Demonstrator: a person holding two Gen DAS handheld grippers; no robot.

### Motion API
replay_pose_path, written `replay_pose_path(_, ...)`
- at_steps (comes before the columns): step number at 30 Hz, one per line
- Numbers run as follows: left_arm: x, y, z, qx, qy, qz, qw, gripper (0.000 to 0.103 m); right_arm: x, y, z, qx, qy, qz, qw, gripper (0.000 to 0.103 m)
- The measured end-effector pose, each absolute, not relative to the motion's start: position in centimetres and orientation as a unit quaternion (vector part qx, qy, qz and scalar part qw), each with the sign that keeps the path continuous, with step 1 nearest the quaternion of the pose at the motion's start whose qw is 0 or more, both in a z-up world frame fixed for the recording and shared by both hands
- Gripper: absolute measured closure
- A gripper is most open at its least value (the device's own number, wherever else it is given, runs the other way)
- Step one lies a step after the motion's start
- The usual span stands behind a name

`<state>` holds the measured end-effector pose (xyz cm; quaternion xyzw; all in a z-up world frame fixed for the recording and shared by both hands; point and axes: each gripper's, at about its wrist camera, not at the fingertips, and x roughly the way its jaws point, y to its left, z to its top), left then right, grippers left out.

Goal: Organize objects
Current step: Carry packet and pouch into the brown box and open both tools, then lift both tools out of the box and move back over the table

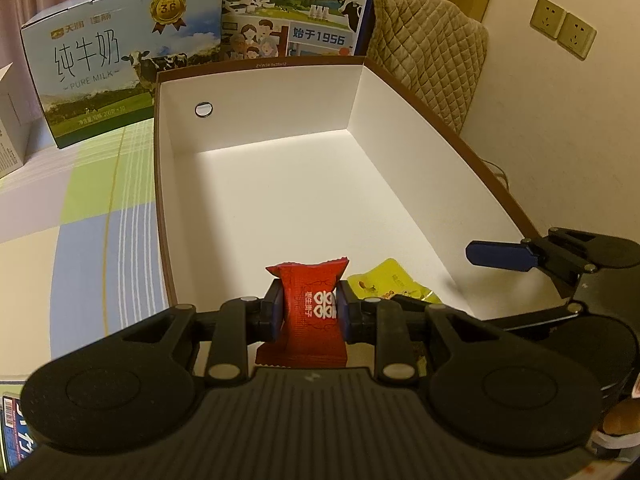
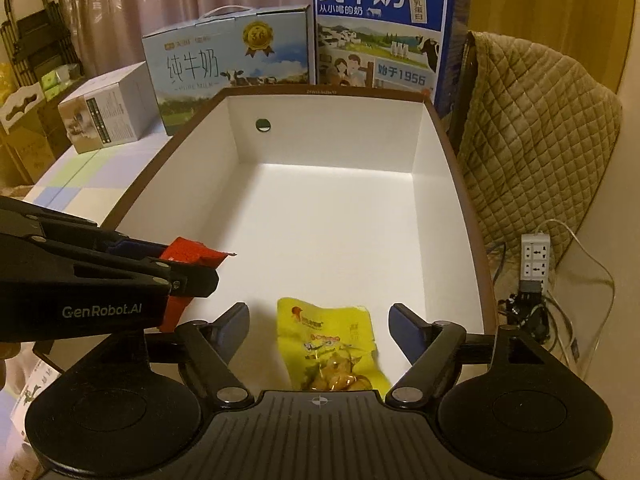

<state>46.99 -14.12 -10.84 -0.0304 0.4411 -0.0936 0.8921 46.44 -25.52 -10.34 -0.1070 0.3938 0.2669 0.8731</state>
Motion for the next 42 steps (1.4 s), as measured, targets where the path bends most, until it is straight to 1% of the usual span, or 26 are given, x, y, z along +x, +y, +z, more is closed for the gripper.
replay_pose_path(4,46.9,-14.1,-10.9,-0.030,0.440,-0.093,0.893,0.079,46.2,-25.4,-10.1,-0.113,0.389,0.266,0.875,0.028)
replay_pose_path(7,46.8,-14.0,-10.8,-0.031,0.436,-0.093,0.894,0.072,46.0,-25.3,-9.9,-0.116,0.386,0.269,0.875,0.027)
replay_pose_path(14,46.3,-13.7,-10.3,-0.036,0.433,-0.098,0.896,0.068,45.6,-25.2,-9.7,-0.122,0.381,0.268,0.876,0.026)
replay_pose_path(16,46.1,-13.6,-10.1,-0.038,0.430,-0.098,0.897,0.065,45.5,-25.2,-9.6,-0.125,0.379,0.269,0.877,0.026)
replay_pose_path(26,43.9,-12.5,-7.5,-0.048,0.409,-0.100,0.906,0.065,44.0,-25.5,-7.6,-0.125,0.361,0.270,0.884,0.026)
replay_pose_path(29,42.9,-11.9,-6.4,-0.049,0.401,-0.099,0.909,0.065,43.1,-25.5,-6.6,-0.127,0.350,0.271,0.888,0.026)
replay_pose_path(31,42.0,-11.5,-5.7,-0.051,0.394,-0.097,0.913,0.061,42.5,-25.5,-5.9,-0.128,0.341,0.273,0.891,0.026)
replay_pose_path(35,40.0,-10.0,-4.2,-0.051,0.381,-0.091,0.918,0.058,40.7,-25.6,-4.2,-0.124,0.318,0.280,0.897,0.026)
replay_pose_path(37,38.8,-9.1,-3.6,-0.050,0.376,-0.087,0.921,0.053,39.8,-25.5,-3.2,-0.120,0.305,0.283,0.902,0.026)
replay_pose_path(42,36.0,-6.7,-2.3,-0.046,0.366,-0.077,0.926,0.051,37.0,-25.4,-1.1,-0.092,0.262,0.288,0.916,0.026)
